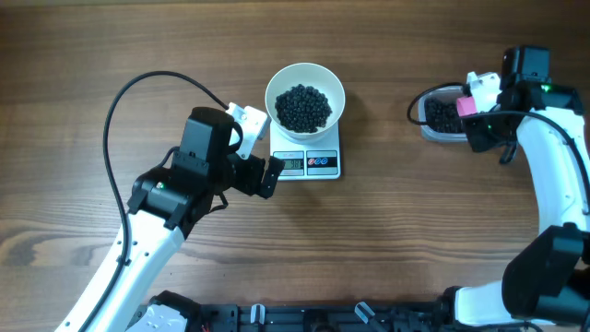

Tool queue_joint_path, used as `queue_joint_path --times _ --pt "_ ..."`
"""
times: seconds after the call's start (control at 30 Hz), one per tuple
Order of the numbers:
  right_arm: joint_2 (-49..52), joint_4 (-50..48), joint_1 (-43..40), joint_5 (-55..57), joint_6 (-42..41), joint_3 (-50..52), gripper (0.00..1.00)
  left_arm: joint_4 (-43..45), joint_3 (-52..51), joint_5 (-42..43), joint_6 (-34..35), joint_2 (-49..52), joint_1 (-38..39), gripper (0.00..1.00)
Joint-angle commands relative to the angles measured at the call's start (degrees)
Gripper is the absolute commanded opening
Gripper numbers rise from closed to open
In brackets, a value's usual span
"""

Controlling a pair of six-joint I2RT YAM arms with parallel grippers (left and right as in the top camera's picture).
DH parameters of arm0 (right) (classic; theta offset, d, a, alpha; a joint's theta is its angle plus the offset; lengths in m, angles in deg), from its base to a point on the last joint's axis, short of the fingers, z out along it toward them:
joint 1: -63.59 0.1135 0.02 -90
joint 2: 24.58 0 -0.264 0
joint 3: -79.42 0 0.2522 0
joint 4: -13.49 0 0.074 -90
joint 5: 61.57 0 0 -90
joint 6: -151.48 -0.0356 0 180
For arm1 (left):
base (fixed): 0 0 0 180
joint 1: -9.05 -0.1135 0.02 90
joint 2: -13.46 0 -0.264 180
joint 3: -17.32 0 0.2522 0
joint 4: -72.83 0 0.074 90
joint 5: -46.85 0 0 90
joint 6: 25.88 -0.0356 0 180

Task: Scoop item into bowl and weigh 150g on scale
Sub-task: 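Carry the empty scoop with the right gripper back to the bean tub, then drag the scoop through the black beans in the tub with the right gripper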

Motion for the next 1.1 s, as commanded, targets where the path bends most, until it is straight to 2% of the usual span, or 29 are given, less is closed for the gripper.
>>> queue_joint_path --times 0.0,0.27,0.4,0.77,1.07 --pt "2.78 0.59 -0.02 -6.27 -2.03 -0.07 0.04 0.15 -0.37 0.9 -0.07 0.17 0.31 1.0" --pt "4.07 2.19 -0.04 -14.99 -4.9 -0.07 0.04 0.17 -0.37 0.92 -0.07 0.17 0.33 1.0" --pt "4.07 2.56 -0.04 -15.52 -7.85 -0.07 0.04 0.17 -0.37 0.9 -0.07 0.17 0.31 1.0" --pt "3.63 3.54 -0.61 -17.75 -7.78 -0.07 0.04 0.17 -0.37 0.92 -0.07 0.17 0.31 1.0" --pt "3.41 3.28 -7.61 -32.41 -7.17 -0.09 0.04 0.15 -0.37 0.92 -0.09 0.15 0.31 1.0"
